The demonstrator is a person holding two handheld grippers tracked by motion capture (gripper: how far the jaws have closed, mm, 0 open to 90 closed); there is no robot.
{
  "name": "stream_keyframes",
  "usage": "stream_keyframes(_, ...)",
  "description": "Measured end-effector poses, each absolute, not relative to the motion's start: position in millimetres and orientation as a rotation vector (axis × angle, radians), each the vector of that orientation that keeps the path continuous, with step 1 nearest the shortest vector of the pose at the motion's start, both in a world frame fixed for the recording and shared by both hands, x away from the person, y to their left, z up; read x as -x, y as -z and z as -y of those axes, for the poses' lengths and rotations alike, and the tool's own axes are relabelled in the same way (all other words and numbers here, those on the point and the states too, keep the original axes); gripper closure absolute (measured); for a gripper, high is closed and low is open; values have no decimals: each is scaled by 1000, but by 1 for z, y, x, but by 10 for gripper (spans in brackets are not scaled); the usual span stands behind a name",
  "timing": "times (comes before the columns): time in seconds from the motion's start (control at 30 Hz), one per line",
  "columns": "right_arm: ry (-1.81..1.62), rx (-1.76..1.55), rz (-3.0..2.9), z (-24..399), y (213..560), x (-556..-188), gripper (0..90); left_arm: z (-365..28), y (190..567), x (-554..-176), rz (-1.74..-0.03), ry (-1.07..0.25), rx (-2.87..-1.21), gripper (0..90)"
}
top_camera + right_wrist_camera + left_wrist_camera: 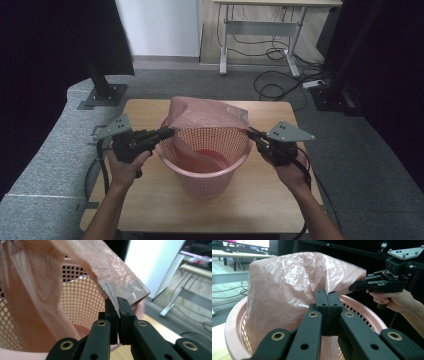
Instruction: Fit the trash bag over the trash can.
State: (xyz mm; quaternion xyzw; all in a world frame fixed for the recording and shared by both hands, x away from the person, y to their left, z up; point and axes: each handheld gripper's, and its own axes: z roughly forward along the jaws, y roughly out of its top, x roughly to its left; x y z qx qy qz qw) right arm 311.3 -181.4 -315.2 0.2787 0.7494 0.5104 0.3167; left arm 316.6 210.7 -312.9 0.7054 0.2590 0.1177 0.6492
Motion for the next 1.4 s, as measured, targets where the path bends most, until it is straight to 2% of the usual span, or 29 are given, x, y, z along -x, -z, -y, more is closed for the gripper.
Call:
stream_keyframes(0.3,-1326,-701,-1949,199,296,-303,884,-203,308,-318,-549,-231,-1590,896)
stream_keyframes(0.57,-1333,-758,-1992,211,322,-309,875,-193,312,-321,-541,-192,-1690,893)
stream_keyframes(0.6,-1353,-770,-2000,213,326,-310,839,-192,312,-321,-543,-194,-1693,893)
stream_keyframes(0.67,-1400,-810,-1990,217,334,-312,667,-193,312,-321,-549,-195,-1689,894)
stream_keyframes(0.7,-1430,-830,-1981,219,338,-312,631,-193,312,-321,-553,-199,-1686,894)
stream_keyframes(0.8,-1525,-870,-1961,227,350,-310,541,-195,312,-321,-560,-211,-1683,894)
stream_keyframes(0.9,-1559,-853,-1959,231,358,-306,538,-194,312,-321,-564,-211,-1680,894)
stream_keyframes(1.03,-1604,-833,-1960,230,361,-307,588,-192,313,-321,-562,-205,-1685,893)
stream_keyframes(1.17,-1593,-793,-1986,226,358,-309,807,-192,313,-322,-566,-203,-1677,893)
stream_keyframes(1.23,-1576,-770,-2006,224,357,-310,878,-194,313,-323,-568,-203,-1674,892)
stream_keyframes(1.4,-1509,-731,-2021,222,350,-309,895,-200,314,-323,-579,-207,-1656,892)
